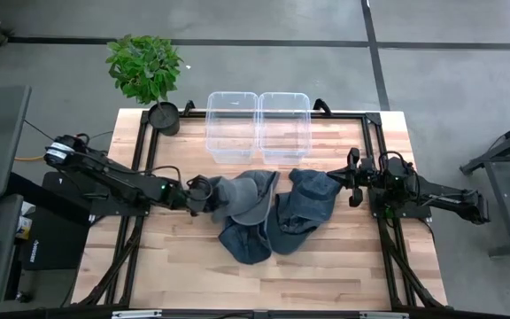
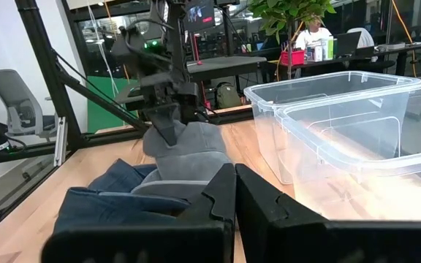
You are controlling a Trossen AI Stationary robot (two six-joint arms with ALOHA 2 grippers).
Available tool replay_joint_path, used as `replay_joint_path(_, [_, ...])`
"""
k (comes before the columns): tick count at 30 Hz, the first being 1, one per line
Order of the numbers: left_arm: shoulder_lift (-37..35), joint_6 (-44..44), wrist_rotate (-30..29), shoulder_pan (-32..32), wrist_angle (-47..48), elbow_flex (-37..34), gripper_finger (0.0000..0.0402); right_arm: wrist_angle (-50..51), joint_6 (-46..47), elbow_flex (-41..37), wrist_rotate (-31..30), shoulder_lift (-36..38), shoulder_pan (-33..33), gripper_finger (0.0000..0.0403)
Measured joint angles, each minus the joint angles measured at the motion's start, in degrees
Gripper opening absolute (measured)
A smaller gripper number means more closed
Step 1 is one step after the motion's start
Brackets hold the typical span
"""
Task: Pick & Place hat
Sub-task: Put the left gray cap into the right transparent bin
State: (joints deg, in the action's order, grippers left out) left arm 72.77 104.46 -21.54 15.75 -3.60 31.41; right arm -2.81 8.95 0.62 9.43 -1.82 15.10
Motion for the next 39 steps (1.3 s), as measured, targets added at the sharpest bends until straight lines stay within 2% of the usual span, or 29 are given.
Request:
replay_joint_path(9, [-5.62,-4.79,-1.48,0.00,6.84,2.57,0.0000,-0.02,0.00,0.00,0.01,0.01,0.01,0.0001])
replay_joint_path(19, [-10.46,-12.82,-1.50,0.00,8.24,5.27,0.0000,-0.02,0.00,0.00,0.00,0.02,0.01,0.0001])
replay_joint_path(28, [-11.58,-19.07,-1.46,0.00,17.43,11.68,0.0000,-0.02,0.00,0.00,0.01,0.02,0.01,0.0001])
replay_joint_path(39, [-11.58,-25.28,-2.01,0.00,21.28,17.06,0.0000,-0.01,0.00,0.00,0.00,0.01,0.00,0.0001])
